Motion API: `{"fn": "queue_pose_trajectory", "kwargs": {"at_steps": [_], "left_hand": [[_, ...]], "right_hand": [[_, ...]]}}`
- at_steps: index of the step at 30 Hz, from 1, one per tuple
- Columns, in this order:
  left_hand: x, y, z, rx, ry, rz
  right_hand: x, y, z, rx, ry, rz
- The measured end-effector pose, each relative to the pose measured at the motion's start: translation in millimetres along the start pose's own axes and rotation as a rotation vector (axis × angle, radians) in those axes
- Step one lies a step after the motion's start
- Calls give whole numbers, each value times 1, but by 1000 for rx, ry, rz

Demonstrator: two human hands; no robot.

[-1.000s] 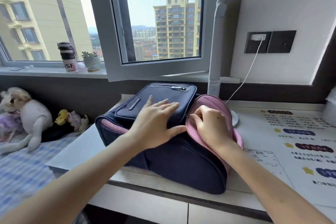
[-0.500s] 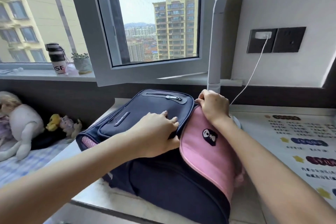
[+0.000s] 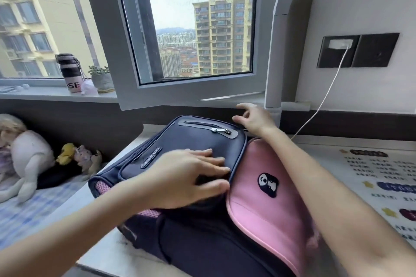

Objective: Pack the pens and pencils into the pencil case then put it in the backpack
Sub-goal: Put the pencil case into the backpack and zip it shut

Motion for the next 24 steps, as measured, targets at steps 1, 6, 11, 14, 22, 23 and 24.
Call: {"fn": "queue_pose_trajectory", "kwargs": {"at_steps": [1, 6, 11, 14, 22, 23, 24], "left_hand": [[4, 0, 14, 74, 69, -101], [22, -9, 93, 224, 686, -40], [25, -4, 105, 595, 692, 137], [34, -3, 94, 665, 707, 129], [105, -1, 93, 862, 856, 49], [116, -3, 95, 884, 887, 10], [124, -6, 96, 917, 903, -36]], "right_hand": [[17, 10, -8, 5, -43, -28], [164, 47, -47, 232, -299, 16], [242, 31, -41, -365, -522, 256], [252, 22, -22, -840, -561, 114], [199, 46, 29, -896, -243, 93], [182, 50, 40, -847, -197, 135], [166, 53, 49, -783, -152, 173]]}}
Point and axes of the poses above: each hand's wrist, its own x-axis away from the middle knuckle, its own y-axis out of the back of the hand, z = x × y, the point moved 1 cm from there along -x, towards the middle knuckle, and after that the axes turned 6 degrees about -x, right-handed, at the moved point
